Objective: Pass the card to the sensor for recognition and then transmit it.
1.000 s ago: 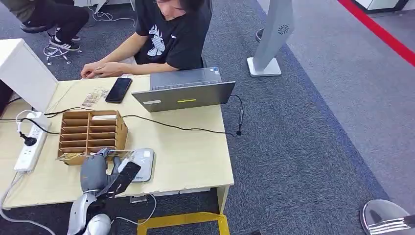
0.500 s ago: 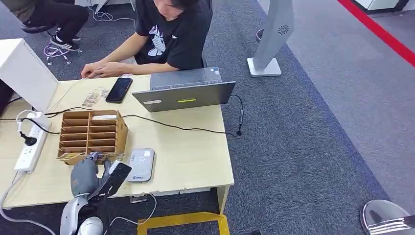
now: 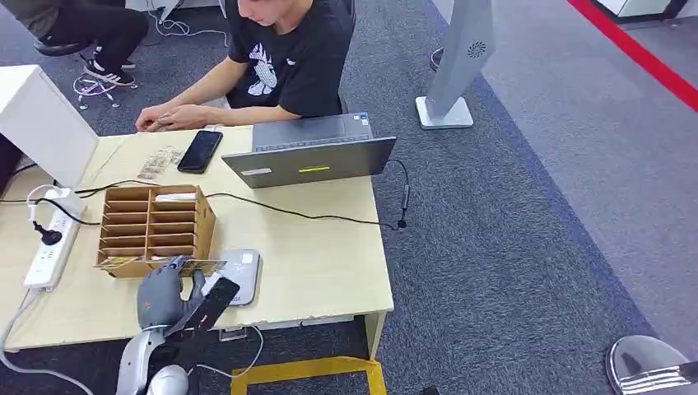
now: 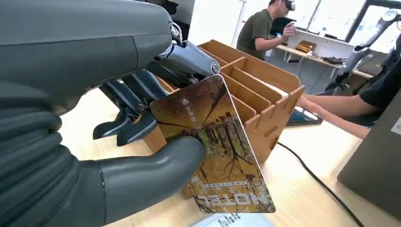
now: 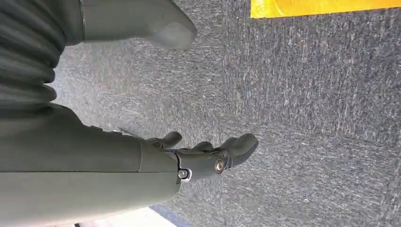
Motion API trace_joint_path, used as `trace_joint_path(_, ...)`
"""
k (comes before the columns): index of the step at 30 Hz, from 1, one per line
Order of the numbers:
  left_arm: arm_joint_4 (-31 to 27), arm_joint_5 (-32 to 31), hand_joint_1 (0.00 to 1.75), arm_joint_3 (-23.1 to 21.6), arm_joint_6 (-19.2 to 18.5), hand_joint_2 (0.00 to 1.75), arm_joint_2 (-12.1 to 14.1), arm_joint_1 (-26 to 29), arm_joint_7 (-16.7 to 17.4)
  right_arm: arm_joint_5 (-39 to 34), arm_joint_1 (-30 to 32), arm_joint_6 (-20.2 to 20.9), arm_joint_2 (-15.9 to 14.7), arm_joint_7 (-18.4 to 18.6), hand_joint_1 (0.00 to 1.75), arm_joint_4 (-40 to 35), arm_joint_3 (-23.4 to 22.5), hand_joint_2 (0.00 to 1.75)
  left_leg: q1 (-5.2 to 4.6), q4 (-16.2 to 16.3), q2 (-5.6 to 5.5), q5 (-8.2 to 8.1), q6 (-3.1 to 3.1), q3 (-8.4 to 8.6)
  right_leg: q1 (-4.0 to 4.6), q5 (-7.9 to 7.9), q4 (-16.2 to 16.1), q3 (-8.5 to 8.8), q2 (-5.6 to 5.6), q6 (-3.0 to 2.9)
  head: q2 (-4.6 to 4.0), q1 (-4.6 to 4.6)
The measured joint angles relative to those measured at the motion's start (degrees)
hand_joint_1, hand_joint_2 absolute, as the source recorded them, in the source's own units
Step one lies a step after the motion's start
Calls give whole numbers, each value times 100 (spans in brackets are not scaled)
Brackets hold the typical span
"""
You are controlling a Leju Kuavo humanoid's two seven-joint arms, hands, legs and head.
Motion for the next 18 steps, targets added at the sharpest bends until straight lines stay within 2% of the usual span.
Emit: trace_joint_path(18,592,-148,175,-229,-173,175,-256,-129,131,4,-7,15,0,-15,0,-13,-37,175,-1,0,0,0,0,-1,-1,0,0,0,0,0,0,0)
